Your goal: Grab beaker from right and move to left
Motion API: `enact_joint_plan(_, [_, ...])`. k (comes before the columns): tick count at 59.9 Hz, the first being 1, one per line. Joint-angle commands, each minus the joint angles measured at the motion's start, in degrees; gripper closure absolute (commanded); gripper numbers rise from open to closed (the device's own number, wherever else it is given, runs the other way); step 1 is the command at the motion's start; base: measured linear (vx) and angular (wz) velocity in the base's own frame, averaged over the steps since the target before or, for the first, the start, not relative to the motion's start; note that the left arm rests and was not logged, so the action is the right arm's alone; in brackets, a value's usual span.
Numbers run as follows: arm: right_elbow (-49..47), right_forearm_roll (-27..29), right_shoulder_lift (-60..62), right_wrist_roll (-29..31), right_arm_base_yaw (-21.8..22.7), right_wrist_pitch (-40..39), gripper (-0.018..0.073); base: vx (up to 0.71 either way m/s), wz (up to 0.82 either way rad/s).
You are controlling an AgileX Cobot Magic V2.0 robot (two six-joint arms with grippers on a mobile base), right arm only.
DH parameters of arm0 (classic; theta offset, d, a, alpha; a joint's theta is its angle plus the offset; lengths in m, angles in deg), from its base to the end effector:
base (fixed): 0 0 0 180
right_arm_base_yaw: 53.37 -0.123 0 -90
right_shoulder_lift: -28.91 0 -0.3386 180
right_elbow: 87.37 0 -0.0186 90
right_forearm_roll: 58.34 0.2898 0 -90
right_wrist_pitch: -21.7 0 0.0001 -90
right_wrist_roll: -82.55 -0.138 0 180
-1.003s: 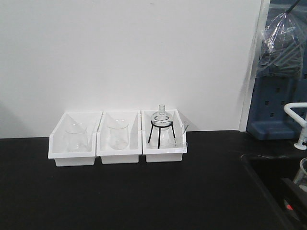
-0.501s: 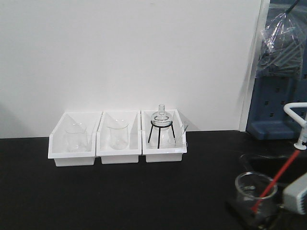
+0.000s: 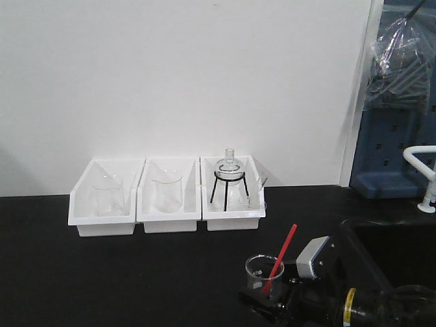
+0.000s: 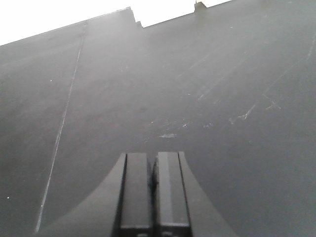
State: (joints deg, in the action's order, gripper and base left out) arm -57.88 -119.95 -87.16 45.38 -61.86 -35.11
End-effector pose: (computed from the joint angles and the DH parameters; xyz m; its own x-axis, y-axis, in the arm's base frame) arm 0.3965 0.1619 0.1673 -0.2155 -0.1297 -0.9679 -0.8252 0.5541 0.1095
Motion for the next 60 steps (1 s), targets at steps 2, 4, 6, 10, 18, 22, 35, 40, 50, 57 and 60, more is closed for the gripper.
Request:
enact_joint_plan(2, [-4.3, 0.7, -2.1, 1.0, 0.1, -6.9, 0.0562, 0.0, 0.0])
enact_joint_plan(4, [-4.8, 0.7, -3.5, 1.3, 0.1, -6.9, 0.0562, 0.0, 0.0])
enact_joint_plan(6, [-5.5, 0.7, -4.8, 1.9, 0.1, -6.9, 0.0562, 0.0, 0.0])
enact_joint_plan(10, [-6.6, 0.8, -7.3, 2.4, 0.1, -6.9, 0.0562, 0.0, 0.0])
enact_joint_plan(18, [-7.7, 1.3, -10.6, 4.2, 0.1, -6.9, 0.0562, 0.0, 0.0])
enact_joint_plan(22, [-7.7, 1.5, -12.1, 5.7, 0.1, -6.9, 0.0562, 0.0, 0.0])
enact_joint_plan(35, [-7.6, 1.2, -13.7, 6.5, 0.1, -7.0, 0.0561, 0.0, 0.0])
enact_joint_plan(40, [-7.6, 1.2, -13.8, 6.7, 0.1, -6.9, 0.056, 0.0, 0.0])
enact_joint_plan(50, [-7.6, 1.2, -13.8, 6.8, 0.1, -6.5, 0.053, 0.0, 0.0])
enact_joint_plan(57, [-7.6, 1.2, -13.8, 6.8, 0.1, -6.7, 0.046, 0.0, 0.0])
enact_joint_plan(60, [-7.6, 0.9, -13.8, 6.8, 0.1, -7.1, 0.0414, 0.0, 0.0])
